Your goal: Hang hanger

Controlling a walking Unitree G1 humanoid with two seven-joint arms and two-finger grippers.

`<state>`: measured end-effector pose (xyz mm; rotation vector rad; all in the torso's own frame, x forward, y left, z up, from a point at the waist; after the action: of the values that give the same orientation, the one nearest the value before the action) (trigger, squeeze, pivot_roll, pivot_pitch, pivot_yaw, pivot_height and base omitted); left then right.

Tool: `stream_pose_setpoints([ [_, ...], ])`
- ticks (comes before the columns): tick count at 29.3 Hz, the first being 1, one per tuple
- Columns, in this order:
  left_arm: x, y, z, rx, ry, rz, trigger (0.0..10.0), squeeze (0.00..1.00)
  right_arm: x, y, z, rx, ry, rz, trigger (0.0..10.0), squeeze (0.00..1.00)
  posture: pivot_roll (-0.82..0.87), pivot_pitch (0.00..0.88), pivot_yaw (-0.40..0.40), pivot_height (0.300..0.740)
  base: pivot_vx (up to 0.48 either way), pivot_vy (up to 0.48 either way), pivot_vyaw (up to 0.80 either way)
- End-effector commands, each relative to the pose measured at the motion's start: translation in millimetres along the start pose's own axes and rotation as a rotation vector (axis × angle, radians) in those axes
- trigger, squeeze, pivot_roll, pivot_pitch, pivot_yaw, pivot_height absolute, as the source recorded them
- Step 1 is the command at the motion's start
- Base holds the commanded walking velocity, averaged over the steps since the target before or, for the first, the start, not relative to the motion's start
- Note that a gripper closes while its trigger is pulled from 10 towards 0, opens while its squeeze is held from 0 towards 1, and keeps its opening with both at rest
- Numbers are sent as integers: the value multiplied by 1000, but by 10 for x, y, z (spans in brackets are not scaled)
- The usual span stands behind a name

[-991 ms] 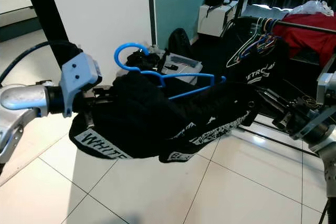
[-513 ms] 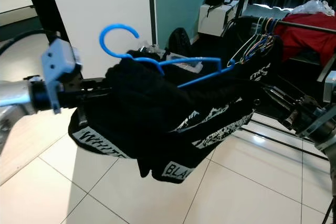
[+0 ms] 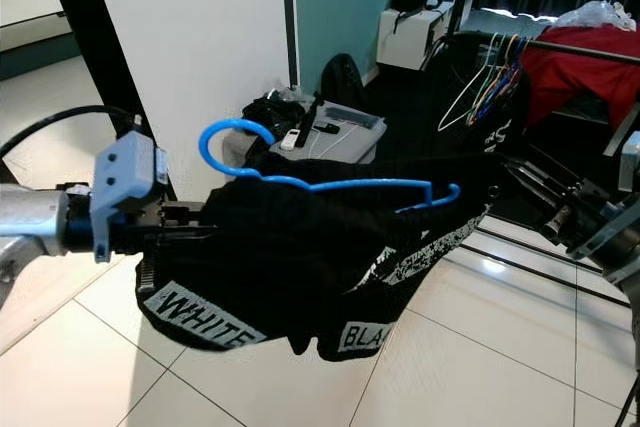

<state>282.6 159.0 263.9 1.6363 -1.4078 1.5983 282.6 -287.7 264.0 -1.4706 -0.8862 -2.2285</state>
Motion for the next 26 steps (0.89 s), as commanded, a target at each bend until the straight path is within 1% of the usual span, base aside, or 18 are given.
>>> stream_pose_setpoints([
  [1,-12,-54,10,35,-17,14,10000,0,147,-40,39,48,39,-28,0,0,32,28,-24,740,0,0,0],
  [2,1,-87,14,60,-9,15,10000,0,167,-92,50,85,39,-28,0,0,32,28,-24,740,0,0,0],
  [5,20,-122,6,83,4,16,10000,0,173,-139,50,116,35,-27,0,0,27,24,-26,740,0,0,0],
  [7,41,-174,-37,110,23,12,10000,0,146,-197,38,157,9,-22,0,0,26,20,-30,740,0,0,0],
  [10,44,-183,-53,112,27,10,10000,0,132,-209,34,166,0,-22,0,0,26,20,-30,740,0,0,0],
  [13,30,-225,-114,139,33,0,10000,0,106,-205,26,163,-6,-11,0,0,31,21,-33,740,0,0,0],
  [15,-5,-228,-116,149,12,4,10000,0,119,-217,38,167,1,-7,0,0,33,22,-34,740,0,0,0],
  [19,-20,-226,-106,152,5,7,10000,0,134,-228,41,170,3,-4,0,0,31,25,-34,740,0,0,0],
  [21,-80,-122,2,104,-7,-7,10000,0,132,-217,93,154,-7,-30,0,0,30,28,-34,740,0,0,0],
  [23,-125,-17,110,56,-25,-3,10000,0,136,-194,158,131,-5,-53,0,0,27,30,-31,740,0,0,0],
  [25,-133,6,136,46,-27,-2,10000,0,136,-186,180,123,-5,-59,0,0,27,30,-31,740,0,0,0],
  [26,-152,44,192,33,-28,-5,10000,0,125,-181,227,119,-13,-73,0,0,27,30,-31,740,0,0,0],
])
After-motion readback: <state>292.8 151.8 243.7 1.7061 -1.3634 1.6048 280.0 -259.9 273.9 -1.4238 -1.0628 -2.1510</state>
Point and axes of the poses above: a point about 5 cm out from each wrist's last joint towards the gripper, its own z axis pointing out of the wrist towards the gripper, its own x axis along the axis of the wrist's last joint, y = z × x, the point moved 2 cm from there along z, pointing out of the wrist towards the gripper, and after that the axes turned 12 degrees about -z, right-handed, at the moved point
